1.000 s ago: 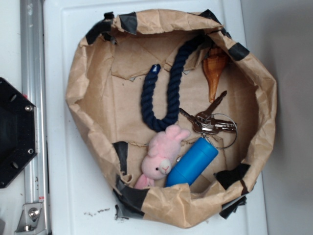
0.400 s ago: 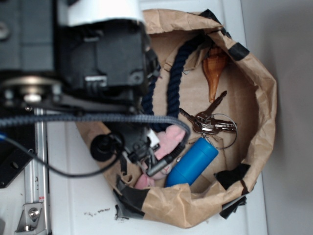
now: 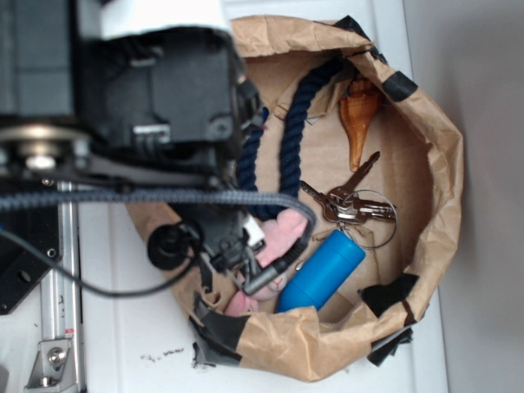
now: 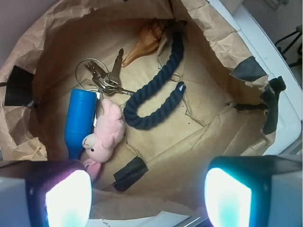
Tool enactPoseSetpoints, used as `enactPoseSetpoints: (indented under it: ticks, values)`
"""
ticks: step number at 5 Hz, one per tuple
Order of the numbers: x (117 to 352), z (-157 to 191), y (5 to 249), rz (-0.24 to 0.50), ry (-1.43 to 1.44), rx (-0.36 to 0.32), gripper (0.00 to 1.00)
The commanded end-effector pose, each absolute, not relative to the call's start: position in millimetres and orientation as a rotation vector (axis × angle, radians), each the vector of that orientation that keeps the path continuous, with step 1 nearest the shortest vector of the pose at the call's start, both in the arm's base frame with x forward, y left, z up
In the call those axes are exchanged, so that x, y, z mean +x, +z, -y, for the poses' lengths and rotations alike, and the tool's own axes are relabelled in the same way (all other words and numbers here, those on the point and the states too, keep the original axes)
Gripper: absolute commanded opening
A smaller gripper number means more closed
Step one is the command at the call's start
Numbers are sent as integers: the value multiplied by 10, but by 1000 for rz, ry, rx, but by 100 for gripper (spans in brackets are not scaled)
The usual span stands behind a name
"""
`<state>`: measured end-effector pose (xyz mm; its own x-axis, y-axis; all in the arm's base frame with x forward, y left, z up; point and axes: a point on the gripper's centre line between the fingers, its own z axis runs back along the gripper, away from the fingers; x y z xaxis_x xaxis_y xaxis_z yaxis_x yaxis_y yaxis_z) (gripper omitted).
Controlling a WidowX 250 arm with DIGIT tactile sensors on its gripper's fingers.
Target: Grab the blue rope.
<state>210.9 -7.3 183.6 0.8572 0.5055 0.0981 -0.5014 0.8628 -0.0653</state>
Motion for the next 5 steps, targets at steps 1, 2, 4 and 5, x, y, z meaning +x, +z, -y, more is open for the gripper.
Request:
enactPoseSetpoints:
  ticks: [1,2,4,5]
  values:
    - [2336,-155,1413,359,992,-84,100]
    - [2511,-227,1159,378,1074,-74,100]
    - [2661,-281,857,344,1061,2,100]
    - [2654,-479,800,319,1080,22,100]
